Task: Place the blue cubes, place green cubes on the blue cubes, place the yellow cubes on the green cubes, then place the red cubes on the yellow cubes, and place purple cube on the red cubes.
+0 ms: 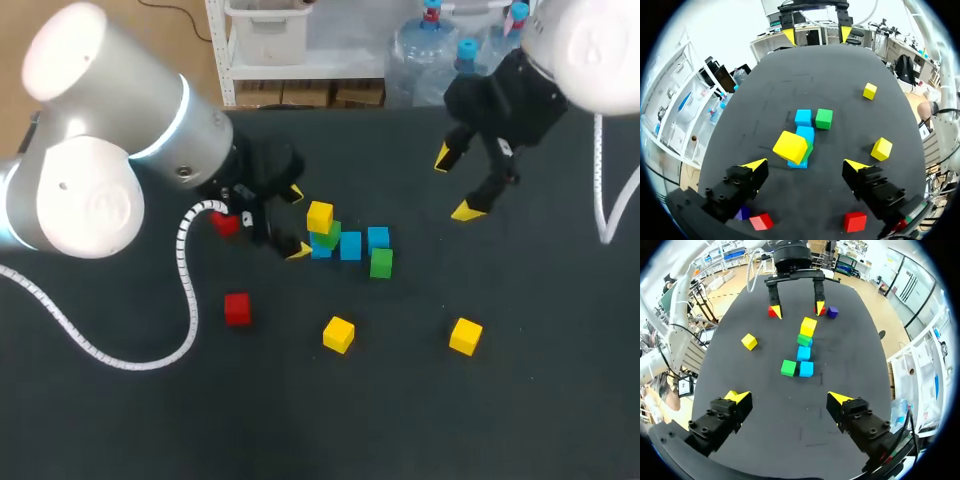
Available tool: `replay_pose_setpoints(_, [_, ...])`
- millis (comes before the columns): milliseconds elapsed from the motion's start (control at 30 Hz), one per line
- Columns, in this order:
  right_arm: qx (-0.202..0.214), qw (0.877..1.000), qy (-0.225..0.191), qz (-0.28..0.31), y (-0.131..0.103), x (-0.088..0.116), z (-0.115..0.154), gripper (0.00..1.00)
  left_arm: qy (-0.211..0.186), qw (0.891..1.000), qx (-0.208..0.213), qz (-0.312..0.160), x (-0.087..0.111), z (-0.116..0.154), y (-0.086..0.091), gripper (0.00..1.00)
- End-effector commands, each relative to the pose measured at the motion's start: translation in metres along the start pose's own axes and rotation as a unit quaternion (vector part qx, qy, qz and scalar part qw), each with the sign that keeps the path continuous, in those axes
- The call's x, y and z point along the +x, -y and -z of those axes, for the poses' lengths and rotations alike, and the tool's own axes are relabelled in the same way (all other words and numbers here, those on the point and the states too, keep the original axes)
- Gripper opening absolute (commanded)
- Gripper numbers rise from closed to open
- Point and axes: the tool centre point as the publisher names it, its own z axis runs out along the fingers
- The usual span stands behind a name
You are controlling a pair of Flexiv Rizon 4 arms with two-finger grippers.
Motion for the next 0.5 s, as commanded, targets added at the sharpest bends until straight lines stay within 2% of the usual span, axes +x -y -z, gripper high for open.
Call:
replay_pose_setpoints(33, [0.006,1.000,0.001,0.000,0.000,-0.002,-0.003,1.00,0.022,1.000,0.020,-0.007,0.007,-0.004,-0.002,1.00])
replay_pose_setpoints(200, [0.008,1.000,0.006,0.003,0.004,-0.005,-0.004,1.00,0.037,0.998,0.043,-0.012,0.003,-0.023,0.003,1.00])
replay_pose_setpoints(333, [0.005,1.000,0.012,0.009,0.005,-0.006,-0.007,1.00,0.037,0.998,0.052,-0.025,-0.005,-0.032,-0.003,1.00])
replay_pose_setpoints(500, [0.010,1.000,0.020,0.010,0.004,-0.003,-0.005,1.00,0.017,0.997,0.053,-0.044,-0.012,-0.028,-0.015,1.00])
